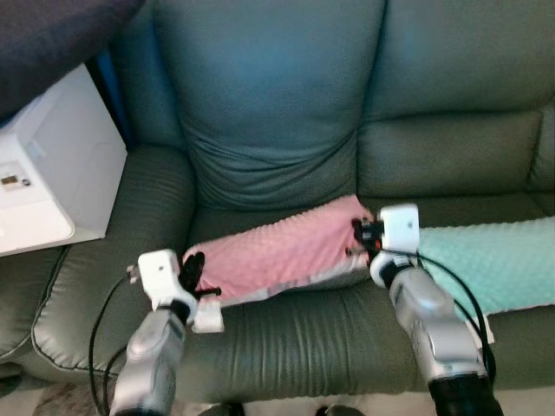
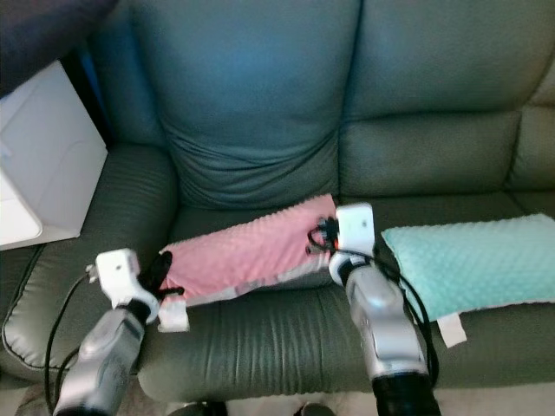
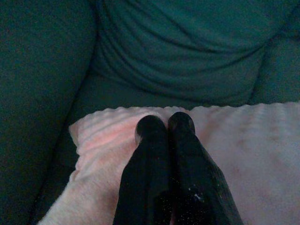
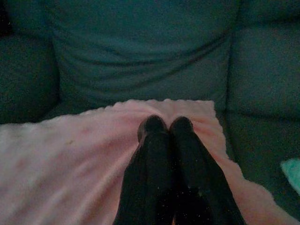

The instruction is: Move the pillow to the sofa

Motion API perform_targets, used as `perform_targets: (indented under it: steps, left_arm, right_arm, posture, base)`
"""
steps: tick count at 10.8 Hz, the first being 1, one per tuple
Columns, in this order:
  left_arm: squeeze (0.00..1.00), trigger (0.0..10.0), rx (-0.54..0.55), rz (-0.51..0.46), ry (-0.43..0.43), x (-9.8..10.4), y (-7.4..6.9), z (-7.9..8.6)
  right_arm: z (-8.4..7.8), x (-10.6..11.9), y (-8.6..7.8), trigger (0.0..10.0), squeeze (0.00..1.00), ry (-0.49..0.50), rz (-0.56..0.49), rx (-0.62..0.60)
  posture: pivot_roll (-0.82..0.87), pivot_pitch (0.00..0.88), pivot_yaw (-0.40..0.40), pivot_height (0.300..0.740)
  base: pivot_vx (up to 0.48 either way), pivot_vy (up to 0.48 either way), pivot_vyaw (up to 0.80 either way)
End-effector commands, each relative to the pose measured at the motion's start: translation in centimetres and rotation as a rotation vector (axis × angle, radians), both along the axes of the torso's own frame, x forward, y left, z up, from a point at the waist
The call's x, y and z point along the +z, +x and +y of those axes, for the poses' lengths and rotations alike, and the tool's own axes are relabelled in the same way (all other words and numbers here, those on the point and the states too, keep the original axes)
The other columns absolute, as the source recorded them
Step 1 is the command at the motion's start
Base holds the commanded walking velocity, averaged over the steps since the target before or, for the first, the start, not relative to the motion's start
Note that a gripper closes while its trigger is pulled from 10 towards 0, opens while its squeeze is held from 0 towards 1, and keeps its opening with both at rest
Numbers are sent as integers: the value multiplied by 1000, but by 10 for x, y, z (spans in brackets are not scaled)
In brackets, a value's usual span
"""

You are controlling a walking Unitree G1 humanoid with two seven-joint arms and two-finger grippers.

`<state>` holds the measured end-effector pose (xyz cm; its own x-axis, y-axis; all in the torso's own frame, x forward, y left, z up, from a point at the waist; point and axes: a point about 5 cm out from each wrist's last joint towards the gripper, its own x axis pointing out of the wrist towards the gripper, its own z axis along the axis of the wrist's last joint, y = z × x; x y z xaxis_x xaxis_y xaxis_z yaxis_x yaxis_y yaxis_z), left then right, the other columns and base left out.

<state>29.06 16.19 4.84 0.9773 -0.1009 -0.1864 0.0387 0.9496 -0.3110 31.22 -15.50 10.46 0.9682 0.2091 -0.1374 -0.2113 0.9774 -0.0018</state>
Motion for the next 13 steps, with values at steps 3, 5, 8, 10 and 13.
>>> perform_targets:
  steps: [3,5,8,10,13]
  left_arm:
    - [0,10000,-49,47,-12,-17,10,-6]
    - [0,10000,-134,49,12,-23,11,-19]
    - [0,10000,-131,41,41,-18,22,-27]
    - [0,10000,-60,-55,40,10,46,-24]
    - [0,10000,59,-120,20,35,65,-8]
  right_arm:
    - [-5,-24,-23,10000,0,-13,71,-42]
    - [-21,-40,-43,10000,0,-71,97,-95]
    - [-32,-33,-38,10000,0,-105,58,-153]
    - [-33,-3,-13,10000,0,-112,-75,-181]
    - [-24,18,13,10000,0,-123,-177,-165]
  posture:
    - [-274,288,124,740]
    - [-273,357,164,740]
    - [-269,398,171,740]
    - [-268,408,164,740]
    - [-262,420,172,740]
  base:
    - [0,0,0]
    - [0,0,0]
    - [0,0,0]
    - [0,0,0]
    - [0,0,0]
